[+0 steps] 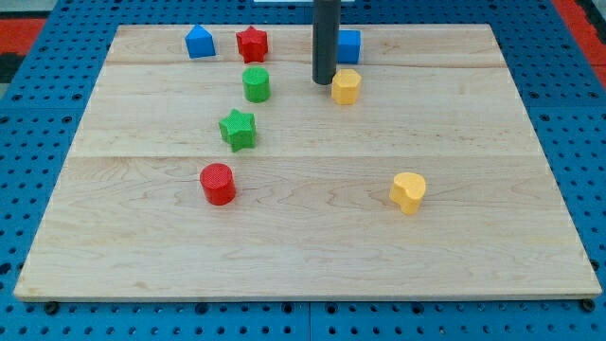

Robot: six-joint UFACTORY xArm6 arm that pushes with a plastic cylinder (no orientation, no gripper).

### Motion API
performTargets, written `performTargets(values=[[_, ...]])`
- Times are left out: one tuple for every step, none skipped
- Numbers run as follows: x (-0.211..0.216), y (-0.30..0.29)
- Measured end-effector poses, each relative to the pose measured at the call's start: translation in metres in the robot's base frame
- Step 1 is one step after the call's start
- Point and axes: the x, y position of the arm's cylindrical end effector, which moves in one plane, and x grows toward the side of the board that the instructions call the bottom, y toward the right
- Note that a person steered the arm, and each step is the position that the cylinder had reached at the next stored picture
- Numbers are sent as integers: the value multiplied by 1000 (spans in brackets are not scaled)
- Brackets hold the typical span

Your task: Point at yellow heart

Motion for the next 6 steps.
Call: performTargets(values=[[24, -8], [45, -3], [45, 29], [60, 103], [113, 137], [173, 132]])
